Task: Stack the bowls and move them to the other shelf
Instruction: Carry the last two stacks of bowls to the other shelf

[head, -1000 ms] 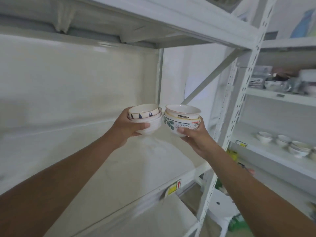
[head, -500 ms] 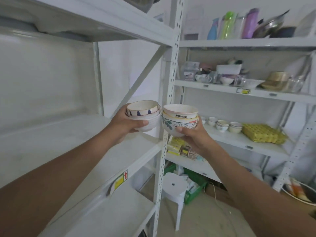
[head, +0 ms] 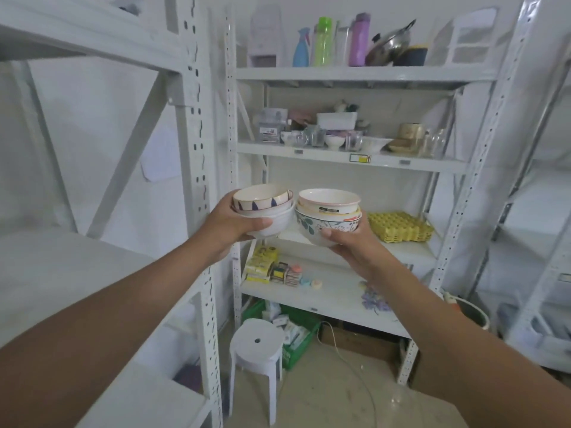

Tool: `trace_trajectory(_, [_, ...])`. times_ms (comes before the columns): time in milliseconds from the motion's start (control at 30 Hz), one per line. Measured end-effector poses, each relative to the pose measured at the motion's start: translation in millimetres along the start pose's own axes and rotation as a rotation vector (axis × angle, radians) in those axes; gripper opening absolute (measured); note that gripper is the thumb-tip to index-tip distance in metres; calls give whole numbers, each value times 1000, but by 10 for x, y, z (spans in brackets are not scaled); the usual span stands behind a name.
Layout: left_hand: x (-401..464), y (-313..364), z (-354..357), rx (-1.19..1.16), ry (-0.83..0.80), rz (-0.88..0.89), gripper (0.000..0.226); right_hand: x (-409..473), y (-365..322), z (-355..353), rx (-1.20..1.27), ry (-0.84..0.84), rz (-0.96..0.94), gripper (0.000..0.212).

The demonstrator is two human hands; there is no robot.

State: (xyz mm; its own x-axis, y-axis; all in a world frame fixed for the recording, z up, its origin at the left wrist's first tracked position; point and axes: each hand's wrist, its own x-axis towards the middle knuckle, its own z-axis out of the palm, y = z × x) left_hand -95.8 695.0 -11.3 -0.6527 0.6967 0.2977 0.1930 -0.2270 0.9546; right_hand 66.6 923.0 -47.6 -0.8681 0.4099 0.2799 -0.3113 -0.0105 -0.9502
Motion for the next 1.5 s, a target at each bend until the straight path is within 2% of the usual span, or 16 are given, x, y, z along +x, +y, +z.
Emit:
trace_trajectory(167, [347,-158,312,8,-44,-1,93,90,40,-426,-4,61,9,114])
trace_trajectory(300, [586,-243,508,-18,-76,-15,94,211,108,-689,-15,83,1,101])
trace_trajectory(367, [725,-289,587,-32,-84,-12,95,295,141,-805,-8,122,5,103])
trace_trajectory(533, [1116,-376,751,-80,-160,12,71,520,221,-1002,-11,210,-12,105])
trace_trajectory(733, [1697,-487,819,-120,-255,35,61,807,212,-1183,-15,305,-68,104])
trace_trajectory(900, [2190,-631,883,-148,-300,33,63,1085,267,-1466,-22,364,-85,109])
trace_trajectory(1033, [2505,-789,981,-153,-322,21,58,1289,339,-1659,-14,422,-75,103])
trace_trajectory(1167, [2877,-982,1089,-127,-341,9,50,1573,456,-1911,-14,424,-64,114])
trace_trajectory(1500, [3910,-1347,1339,-108,-278,-7,70,2517,680,-2772,-10,361,-44,105])
